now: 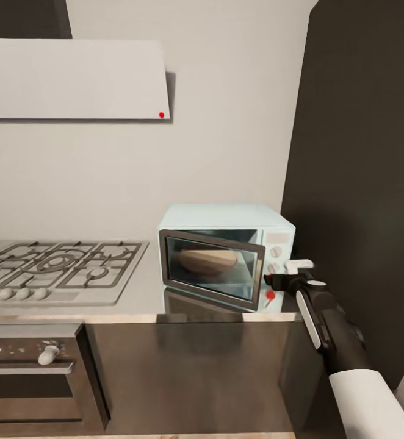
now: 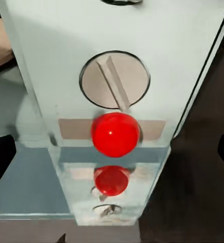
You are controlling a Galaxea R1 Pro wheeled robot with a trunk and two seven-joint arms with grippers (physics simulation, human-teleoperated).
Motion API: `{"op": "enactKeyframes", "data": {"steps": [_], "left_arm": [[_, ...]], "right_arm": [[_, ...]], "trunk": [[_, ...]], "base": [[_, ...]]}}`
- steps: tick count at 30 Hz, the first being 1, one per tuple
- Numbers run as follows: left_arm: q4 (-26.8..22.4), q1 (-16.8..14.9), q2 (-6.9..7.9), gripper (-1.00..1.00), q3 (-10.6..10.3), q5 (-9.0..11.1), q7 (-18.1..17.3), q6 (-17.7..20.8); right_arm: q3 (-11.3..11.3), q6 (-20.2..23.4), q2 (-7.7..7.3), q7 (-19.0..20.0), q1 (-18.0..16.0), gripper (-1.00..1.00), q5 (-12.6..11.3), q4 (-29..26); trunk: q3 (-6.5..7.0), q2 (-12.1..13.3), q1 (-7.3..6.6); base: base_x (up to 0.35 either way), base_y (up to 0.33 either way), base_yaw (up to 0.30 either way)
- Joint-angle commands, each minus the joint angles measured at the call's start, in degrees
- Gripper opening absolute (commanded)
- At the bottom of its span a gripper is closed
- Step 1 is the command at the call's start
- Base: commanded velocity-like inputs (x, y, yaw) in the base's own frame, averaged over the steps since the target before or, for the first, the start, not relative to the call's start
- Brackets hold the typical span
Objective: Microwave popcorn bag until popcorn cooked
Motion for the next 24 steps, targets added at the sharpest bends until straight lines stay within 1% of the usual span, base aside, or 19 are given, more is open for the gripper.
{"op": "enactKeyframes", "data": {"steps": [1,4,6,8,10,12,13,14,16,18,19,24], "left_arm": [[-0.1,0.02,-0.02,1.0,0.02,0.28,0.04,-0.08],[-0.12,0.02,-0.03,1.0,0.01,0.28,0.04,-0.12],[-0.14,0.02,-0.01,1.0,0.01,0.28,0.04,-0.14],[-0.15,0.02,0.0,1.0,0.02,0.28,0.04,-0.15],[-0.15,0.02,0.03,1.0,0.02,0.28,0.04,-0.15],[-0.15,0.02,0.04,1.0,0.02,0.28,0.04,-0.14],[-0.15,0.02,0.05,1.0,0.02,0.28,0.04,-0.15],[-0.15,0.02,0.05,1.0,0.02,0.28,0.04,-0.15],[-0.15,0.02,0.06,1.0,0.02,0.28,0.04,-0.14],[-0.14,0.02,0.05,1.0,0.02,0.28,0.04,-0.13],[-0.15,0.02,0.06,1.0,0.02,0.28,0.04,-0.15],[-0.15,0.02,0.03,1.0,0.02,0.28,0.04,-0.16]], "right_arm": [[-0.08,0.28,-0.09,1.43,-0.03,1.0,0.21,-0.06],[-0.14,0.21,-0.27,4.91,-0.03,1.0,0.32,-0.1],[-0.16,0.2,-0.36,6.55,-0.03,1.0,0.33,-0.13],[-0.17,0.24,-0.56,10.04,-0.03,1.0,0.41,-0.16],[-0.17,0.29,-1.3,14.32,-0.03,1.0,0.92,-0.09],[-0.17,0.28,-2.02,16.73,-0.03,1.0,1.08,-0.07],[-0.17,0.31,-2.91,18.81,-0.03,1.0,1.07,-0.01],[-0.17,0.31,-3.4,20.34,-0.03,1.0,1.05,-0.01],[-0.17,0.33,-3.9,22.87,-0.03,1.0,1.16,0.0],[-0.17,0.38,-4.08,24.85,-0.03,1.0,1.18,-0.09],[-0.17,0.42,-4.1,25.24,-0.03,1.0,1.11,-0.12],[-0.17,0.74,-4.06,25.61,-0.03,1.0,0.99,-0.23]], "trunk": [[-0.05,-0.03,0.02],[-0.05,-0.03,0.02],[-0.05,-0.03,0.02],[-0.05,-0.03,0.02],[-0.05,-0.03,0.02],[-0.05,-0.03,0.02],[-0.05,-0.03,0.02],[-0.05,-0.03,0.02],[-0.05,-0.03,0.02],[-0.05,-0.03,0.02],[-0.05,-0.03,0.02],[-0.05,-0.03,0.02]], "base": [[0.166,0.0,0.0],[0.11,0.0,0.0],[0.03,0.0,0.0],[0.009,0.0,0.0],[0.002,0.0,0.0],[0.001,0.0,0.0],[0.0,0.0,0.0],[0.0,0.0,0.0],[0.0,0.0,0.0],[0.0,0.0,0.0],[0.0,0.0,0.0],[0.0,0.0,0.0]]}}
